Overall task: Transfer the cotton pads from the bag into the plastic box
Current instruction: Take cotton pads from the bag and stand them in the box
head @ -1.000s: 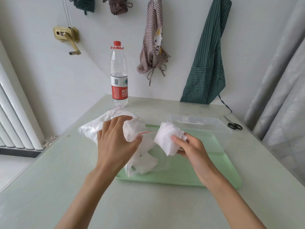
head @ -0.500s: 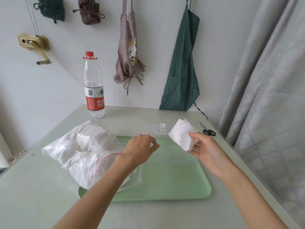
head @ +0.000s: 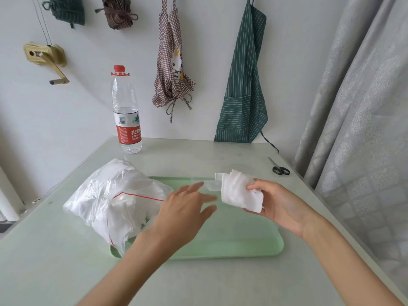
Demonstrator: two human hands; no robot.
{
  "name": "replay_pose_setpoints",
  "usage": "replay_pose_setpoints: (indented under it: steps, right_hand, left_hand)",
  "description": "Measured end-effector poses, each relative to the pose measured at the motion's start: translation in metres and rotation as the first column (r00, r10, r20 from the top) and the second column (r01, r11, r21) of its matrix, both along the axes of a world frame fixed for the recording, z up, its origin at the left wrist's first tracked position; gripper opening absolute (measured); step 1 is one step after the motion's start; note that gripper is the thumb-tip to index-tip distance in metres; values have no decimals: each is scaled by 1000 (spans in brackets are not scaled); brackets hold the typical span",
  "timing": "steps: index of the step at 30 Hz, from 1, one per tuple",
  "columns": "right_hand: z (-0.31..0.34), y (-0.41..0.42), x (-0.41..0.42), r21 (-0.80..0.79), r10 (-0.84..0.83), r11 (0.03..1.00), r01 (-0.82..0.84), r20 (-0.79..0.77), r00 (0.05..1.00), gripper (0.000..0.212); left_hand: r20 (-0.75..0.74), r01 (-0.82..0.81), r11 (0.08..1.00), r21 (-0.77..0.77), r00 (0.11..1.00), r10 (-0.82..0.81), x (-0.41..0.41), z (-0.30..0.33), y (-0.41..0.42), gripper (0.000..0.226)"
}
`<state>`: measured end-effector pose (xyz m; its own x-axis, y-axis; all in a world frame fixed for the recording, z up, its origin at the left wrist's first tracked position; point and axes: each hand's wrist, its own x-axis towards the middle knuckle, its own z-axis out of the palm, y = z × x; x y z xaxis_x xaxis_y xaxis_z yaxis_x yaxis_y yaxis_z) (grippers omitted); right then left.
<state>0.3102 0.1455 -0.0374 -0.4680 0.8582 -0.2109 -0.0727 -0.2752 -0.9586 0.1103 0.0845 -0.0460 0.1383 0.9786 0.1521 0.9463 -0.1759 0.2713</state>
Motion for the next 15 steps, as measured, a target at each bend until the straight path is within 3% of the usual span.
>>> replay_pose_setpoints:
  steps: [2, 4, 5, 7, 10, 15]
  right_hand:
    - [-2, -4, -1, 57, 0, 998, -2, 39, 999, 31]
    - [-2, -7, -4, 122, -41, 992, 32, 74, 996, 27]
    - [-2, -9, -7, 165, -89, 984, 74, 90, 992, 25]
    - [-1, -13, -12, 278, -215, 944, 178, 107, 971, 23]
    - [-5, -19, -19, 459, -406, 833, 308, 130, 905, 32]
    - [-19, -26, -21, 639, -485, 698, 323, 91, 870, 42]
  left_hand:
    - [279, -39, 999, 6, 960, 36, 3, 4, 4, 46]
    - [659, 32, 994, -103, 751, 44, 7, 8, 7, 55]
    - [767, 116, 986, -121, 642, 19, 10, 7, 8, 54]
    - [858, 152, 983, -105, 514, 12, 15, 2, 10, 26]
    - [939, 114, 983, -140, 330, 96, 22, -1, 11, 24]
    - [960, 176, 965, -197, 232, 154, 27, -10, 6, 29]
